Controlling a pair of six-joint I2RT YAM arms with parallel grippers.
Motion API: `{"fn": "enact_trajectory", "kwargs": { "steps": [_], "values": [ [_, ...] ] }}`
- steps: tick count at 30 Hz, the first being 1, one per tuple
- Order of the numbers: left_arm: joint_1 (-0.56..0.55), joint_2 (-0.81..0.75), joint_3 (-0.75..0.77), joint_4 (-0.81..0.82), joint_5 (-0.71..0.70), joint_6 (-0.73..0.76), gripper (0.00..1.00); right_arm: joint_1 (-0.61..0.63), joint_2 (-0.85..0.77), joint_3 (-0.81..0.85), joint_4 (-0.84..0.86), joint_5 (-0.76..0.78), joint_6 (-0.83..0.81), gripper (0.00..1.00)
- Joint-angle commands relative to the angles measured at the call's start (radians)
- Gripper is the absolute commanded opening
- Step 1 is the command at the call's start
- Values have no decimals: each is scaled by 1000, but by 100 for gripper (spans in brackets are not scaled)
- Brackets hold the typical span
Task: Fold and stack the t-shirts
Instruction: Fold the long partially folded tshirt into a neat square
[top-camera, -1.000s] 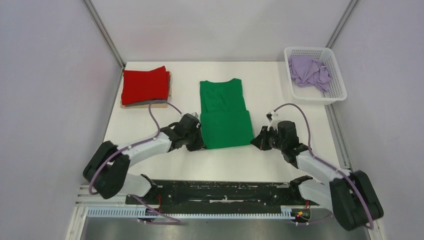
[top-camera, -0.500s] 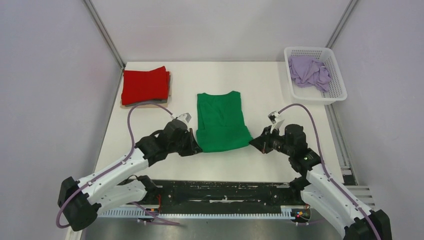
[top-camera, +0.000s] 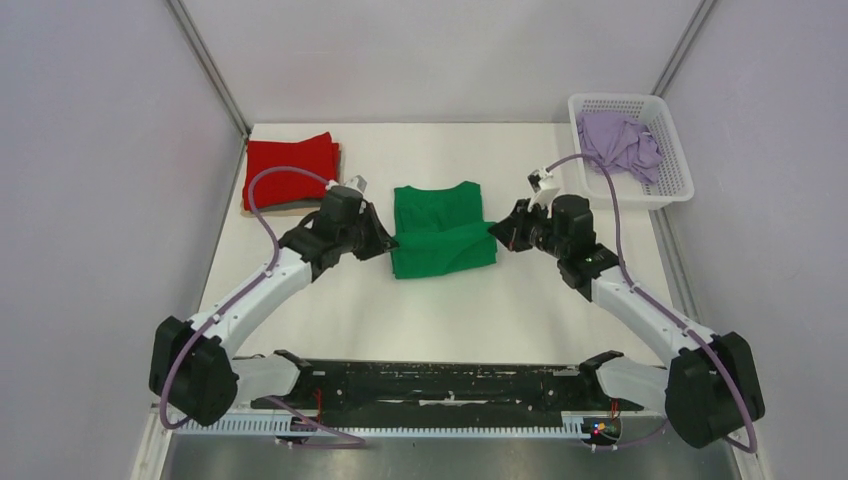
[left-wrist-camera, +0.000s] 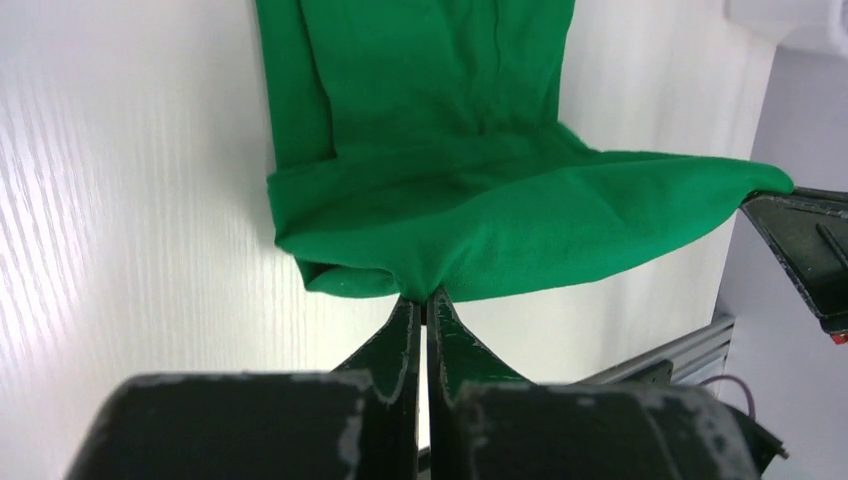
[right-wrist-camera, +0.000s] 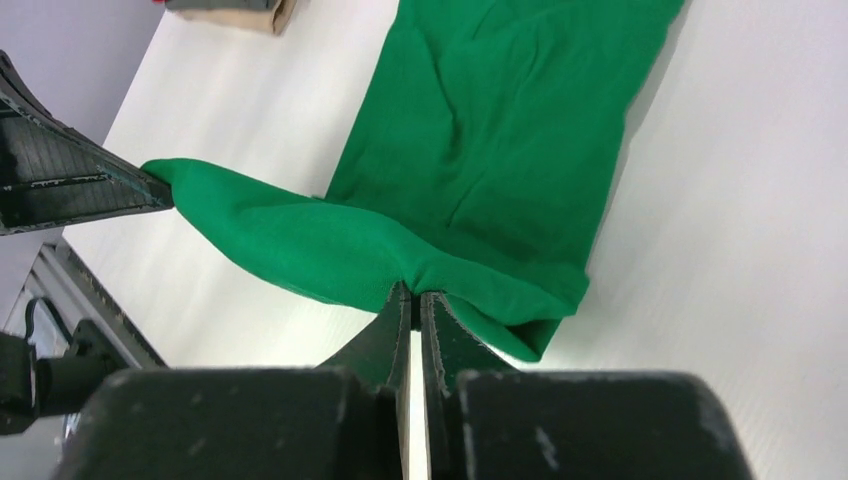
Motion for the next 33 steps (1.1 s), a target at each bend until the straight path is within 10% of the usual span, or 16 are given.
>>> {"fn": "enact_trajectory", "kwargs": {
  "steps": [1, 33],
  "values": [
    [57, 69, 115, 81, 38, 96, 2, -20, 88, 120, 103, 25, 5, 0],
    [242, 734, 584, 123, 103, 180, 2, -105, 723, 494, 307, 21, 2, 0]
  ]
}}
